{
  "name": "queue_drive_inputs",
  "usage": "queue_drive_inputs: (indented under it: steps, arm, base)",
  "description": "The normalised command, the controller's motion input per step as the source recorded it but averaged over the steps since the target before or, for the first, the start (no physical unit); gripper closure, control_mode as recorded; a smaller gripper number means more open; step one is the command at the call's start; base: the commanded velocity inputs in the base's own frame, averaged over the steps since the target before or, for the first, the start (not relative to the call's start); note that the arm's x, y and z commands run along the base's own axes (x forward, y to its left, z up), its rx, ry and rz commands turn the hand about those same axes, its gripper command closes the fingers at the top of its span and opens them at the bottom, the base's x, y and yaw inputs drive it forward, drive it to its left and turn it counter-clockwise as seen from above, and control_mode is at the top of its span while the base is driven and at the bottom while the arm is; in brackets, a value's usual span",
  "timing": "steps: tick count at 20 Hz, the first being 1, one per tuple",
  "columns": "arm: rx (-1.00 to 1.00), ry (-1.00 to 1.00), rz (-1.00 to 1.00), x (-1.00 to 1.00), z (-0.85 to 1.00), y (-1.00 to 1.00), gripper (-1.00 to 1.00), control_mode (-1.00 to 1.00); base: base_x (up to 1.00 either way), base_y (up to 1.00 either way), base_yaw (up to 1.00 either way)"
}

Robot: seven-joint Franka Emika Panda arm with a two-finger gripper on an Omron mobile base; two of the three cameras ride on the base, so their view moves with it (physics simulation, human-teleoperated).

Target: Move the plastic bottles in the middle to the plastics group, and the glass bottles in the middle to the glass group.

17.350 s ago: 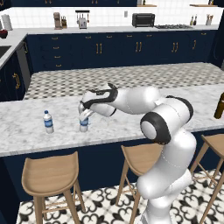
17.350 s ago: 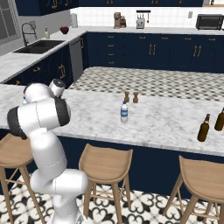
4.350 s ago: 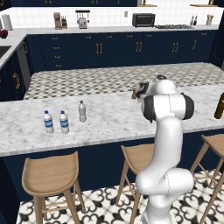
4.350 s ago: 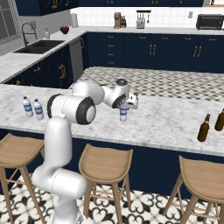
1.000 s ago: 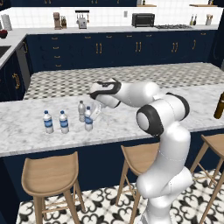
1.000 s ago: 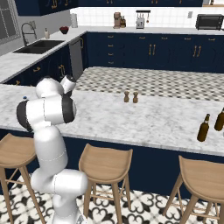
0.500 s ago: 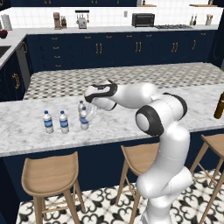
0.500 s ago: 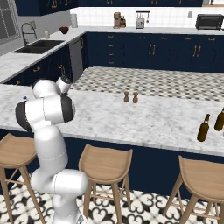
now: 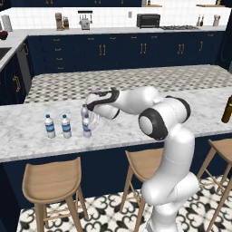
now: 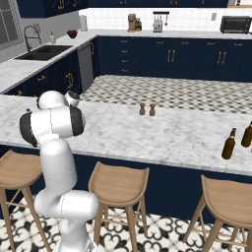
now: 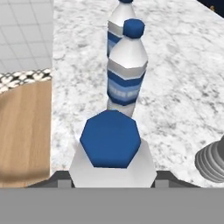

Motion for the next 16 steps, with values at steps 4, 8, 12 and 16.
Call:
queue_drive_inputs:
  steps: [4, 8, 12, 16]
  arm:
    - [0.0, 0.0, 0.0, 0.0, -0.31, 0.0, 1.0, -1.0]
    - [0.0, 0.0, 0.0, 0.12, -0.03, 0.0, 1.0, -1.0]
    - [0.0, 0.0, 0.0, 0.44, 0.0, 0.02, 1.0, -1.0]
    - [0.0, 0.0, 0.0, 0.45, 0.0, 0.04, 1.0, -1.0]
  base:
    - [0.0, 0.0, 0.0]
    - [0.0, 0.0, 0.0]
    - [0.0, 0.0, 0.0]
    - [0.0, 0.0, 0.0]
